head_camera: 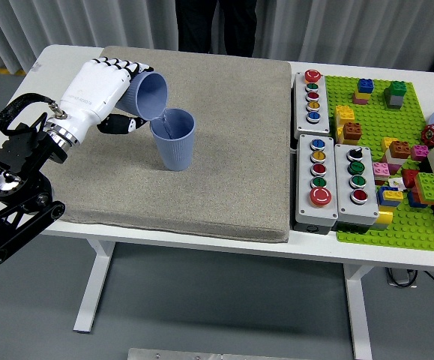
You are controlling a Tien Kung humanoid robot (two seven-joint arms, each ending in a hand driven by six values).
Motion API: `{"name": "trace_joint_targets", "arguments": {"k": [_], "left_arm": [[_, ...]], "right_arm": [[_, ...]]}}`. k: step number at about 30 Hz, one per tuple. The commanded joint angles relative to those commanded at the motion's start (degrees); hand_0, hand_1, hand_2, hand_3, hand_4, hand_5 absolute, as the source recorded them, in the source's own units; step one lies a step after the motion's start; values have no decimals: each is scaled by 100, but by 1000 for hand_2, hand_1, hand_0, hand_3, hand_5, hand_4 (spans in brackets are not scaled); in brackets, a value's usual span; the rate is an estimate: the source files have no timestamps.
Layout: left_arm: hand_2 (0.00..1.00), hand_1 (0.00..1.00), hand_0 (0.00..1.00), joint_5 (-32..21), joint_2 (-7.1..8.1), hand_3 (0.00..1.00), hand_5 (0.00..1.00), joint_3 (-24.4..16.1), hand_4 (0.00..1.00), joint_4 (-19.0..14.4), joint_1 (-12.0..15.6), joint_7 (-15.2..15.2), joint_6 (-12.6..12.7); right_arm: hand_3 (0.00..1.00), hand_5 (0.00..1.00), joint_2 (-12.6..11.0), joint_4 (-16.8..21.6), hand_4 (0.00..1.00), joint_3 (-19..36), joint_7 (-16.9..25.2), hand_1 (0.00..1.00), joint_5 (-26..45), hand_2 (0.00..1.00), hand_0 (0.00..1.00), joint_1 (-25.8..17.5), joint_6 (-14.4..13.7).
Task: Pick cup pour cup place
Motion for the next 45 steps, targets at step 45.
{"name": "trace_joint_targets", "arguments": {"k": [45], "left_arm": [[559, 549, 531, 413, 145, 553, 41, 441, 631, 30, -286, 167, 157]], "right_arm": [[618, 295, 2, 0, 87, 17, -8, 682, -24, 673, 721, -29, -6]]}}
